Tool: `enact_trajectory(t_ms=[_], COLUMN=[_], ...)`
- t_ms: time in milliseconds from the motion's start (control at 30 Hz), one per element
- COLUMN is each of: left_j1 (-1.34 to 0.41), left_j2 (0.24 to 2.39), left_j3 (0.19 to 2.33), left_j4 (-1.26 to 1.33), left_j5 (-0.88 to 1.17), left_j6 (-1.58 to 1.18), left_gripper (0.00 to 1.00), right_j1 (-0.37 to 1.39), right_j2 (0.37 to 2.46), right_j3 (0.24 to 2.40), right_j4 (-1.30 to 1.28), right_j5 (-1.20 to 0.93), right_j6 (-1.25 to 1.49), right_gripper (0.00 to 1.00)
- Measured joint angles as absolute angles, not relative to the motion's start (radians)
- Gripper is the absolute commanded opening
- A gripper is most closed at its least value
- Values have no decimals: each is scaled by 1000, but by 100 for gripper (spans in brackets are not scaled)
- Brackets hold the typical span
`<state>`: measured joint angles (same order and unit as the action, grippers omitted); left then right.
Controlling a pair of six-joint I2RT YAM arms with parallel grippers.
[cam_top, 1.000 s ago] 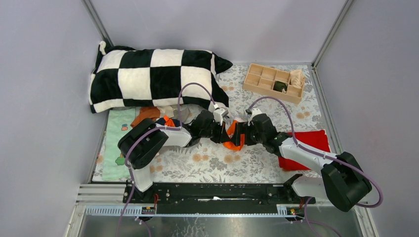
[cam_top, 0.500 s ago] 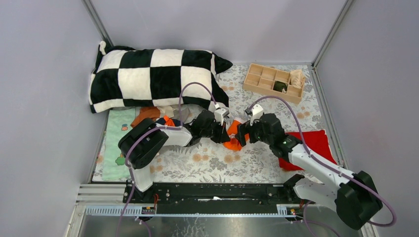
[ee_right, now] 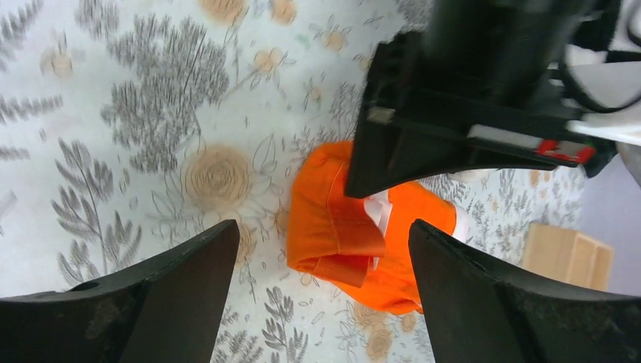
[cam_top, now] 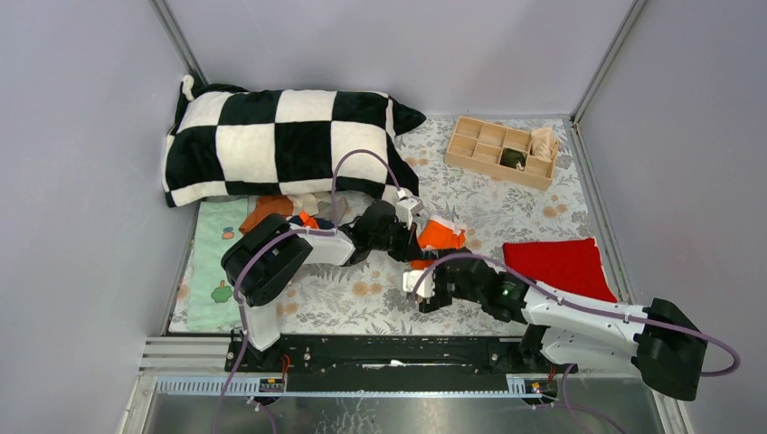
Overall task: Roll the underwear
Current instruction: Roll the underwear to the center of the board.
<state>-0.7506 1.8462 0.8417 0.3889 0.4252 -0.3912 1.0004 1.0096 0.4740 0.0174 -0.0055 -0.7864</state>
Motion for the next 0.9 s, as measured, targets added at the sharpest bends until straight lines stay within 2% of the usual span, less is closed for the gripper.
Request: enact_trajectory(t_ms=[333, 767, 900], left_j1=[-744, -740, -739], left_j2=[1865, 1874, 1874], left_j3=[858, 867, 867], left_j4=[391, 391, 390], left_j5=[456, 473, 475], left_j6=[-389, -389, -389], left_gripper=[0, 0, 0], right_j1=[1008, 1008, 1008], right_j2=[983, 1035, 1081], right_j3=[279, 271, 281], right_j4=[74, 168, 170], right_j5=[27, 68, 67], right_j6=[-1155, -1359, -1386], right_gripper=[90, 89, 86])
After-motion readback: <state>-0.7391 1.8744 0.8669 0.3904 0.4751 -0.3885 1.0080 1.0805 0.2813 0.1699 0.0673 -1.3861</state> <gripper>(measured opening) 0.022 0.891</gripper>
